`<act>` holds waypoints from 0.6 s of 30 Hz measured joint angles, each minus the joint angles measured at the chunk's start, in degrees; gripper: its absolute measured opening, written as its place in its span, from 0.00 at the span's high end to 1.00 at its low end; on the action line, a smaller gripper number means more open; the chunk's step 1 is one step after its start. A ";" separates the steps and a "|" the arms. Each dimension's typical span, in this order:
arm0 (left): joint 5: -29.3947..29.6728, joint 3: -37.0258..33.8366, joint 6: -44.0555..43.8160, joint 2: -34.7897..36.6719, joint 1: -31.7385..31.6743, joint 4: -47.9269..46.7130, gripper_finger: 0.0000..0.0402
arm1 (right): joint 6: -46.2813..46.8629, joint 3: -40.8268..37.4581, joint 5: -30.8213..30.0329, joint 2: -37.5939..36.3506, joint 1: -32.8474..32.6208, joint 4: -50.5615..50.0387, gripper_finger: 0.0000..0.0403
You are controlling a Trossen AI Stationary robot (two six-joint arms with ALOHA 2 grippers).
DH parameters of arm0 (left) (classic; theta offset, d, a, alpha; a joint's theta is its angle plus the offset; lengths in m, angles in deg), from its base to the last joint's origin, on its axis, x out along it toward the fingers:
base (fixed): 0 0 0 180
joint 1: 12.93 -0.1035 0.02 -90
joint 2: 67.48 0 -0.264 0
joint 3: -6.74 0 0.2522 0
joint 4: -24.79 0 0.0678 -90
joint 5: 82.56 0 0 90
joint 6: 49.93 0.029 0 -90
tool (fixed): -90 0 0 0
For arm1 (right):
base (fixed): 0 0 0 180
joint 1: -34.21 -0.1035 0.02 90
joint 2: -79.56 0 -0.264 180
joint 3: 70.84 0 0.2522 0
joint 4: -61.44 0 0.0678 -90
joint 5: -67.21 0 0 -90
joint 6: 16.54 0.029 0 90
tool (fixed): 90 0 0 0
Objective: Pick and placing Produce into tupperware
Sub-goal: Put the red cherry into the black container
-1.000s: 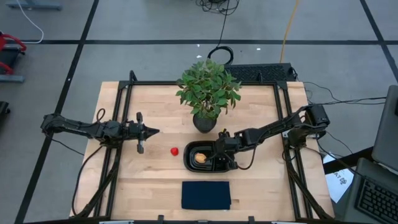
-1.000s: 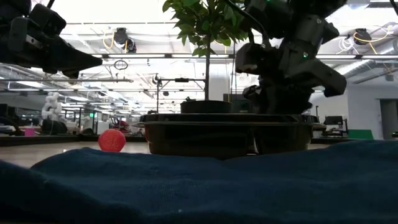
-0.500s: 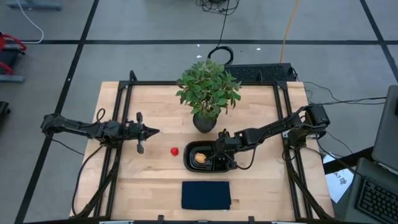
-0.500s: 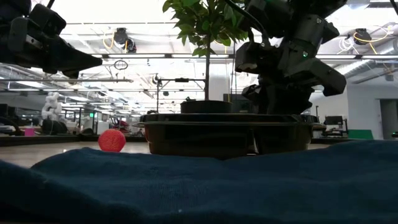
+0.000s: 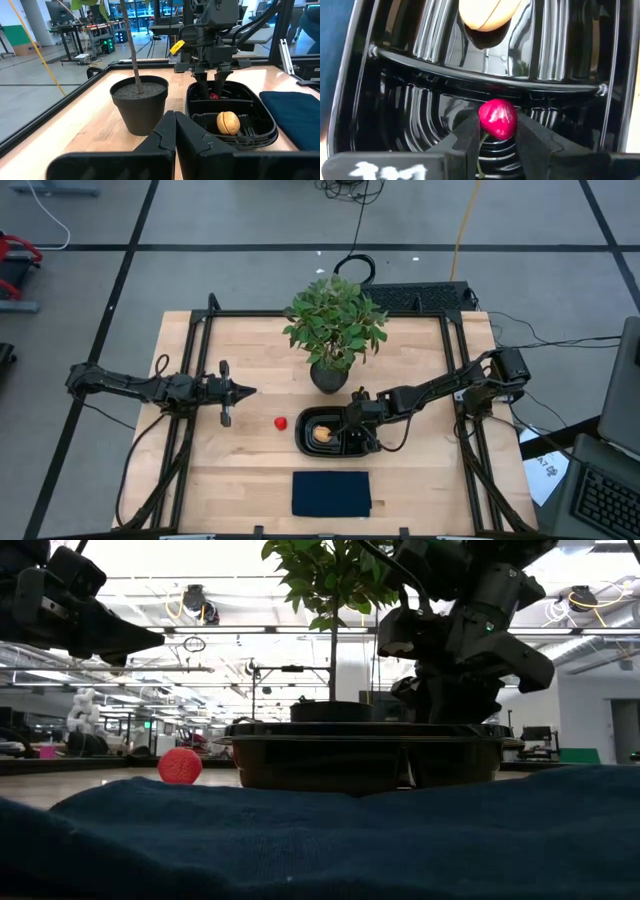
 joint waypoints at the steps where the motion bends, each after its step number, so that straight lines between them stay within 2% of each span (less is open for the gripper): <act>1: 0.00 0.00 0.00 0.02 0.01 0.00 1.00 | 0.02 0.01 0.00 0.00 -0.12 0.00 0.74; 18: -0.01 0.00 -0.25 0.00 0.00 -0.11 1.00 | 0.45 -0.02 -0.44 1.82 -1.53 1.61 0.74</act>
